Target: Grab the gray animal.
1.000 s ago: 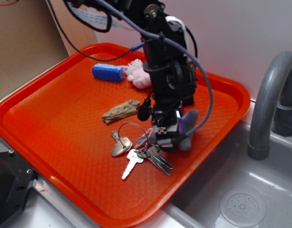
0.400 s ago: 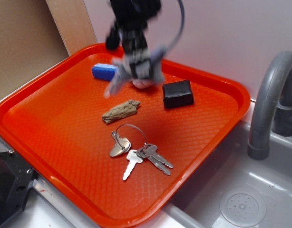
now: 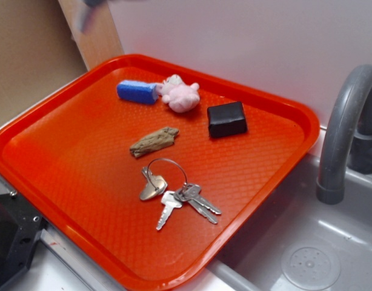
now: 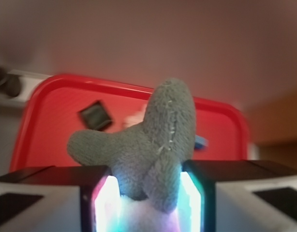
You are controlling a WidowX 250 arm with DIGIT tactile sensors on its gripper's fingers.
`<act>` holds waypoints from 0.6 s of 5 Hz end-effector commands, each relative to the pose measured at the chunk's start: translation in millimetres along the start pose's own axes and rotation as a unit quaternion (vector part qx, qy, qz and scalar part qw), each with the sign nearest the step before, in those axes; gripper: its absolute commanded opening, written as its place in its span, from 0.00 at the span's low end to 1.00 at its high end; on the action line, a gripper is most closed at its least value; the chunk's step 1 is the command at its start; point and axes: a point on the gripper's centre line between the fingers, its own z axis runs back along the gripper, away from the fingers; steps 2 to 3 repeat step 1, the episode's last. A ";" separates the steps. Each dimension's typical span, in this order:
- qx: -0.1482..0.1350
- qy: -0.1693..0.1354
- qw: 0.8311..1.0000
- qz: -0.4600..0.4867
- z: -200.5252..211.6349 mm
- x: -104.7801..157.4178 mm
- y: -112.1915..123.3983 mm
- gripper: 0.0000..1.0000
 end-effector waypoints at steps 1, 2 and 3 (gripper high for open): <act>-0.013 -0.024 0.999 0.046 30.1 -13.8 -2.3 0.00; -0.013 -0.024 0.999 0.046 30.1 -13.8 -2.3 0.00; -0.013 -0.024 0.999 0.046 30.1 -13.8 -2.3 0.00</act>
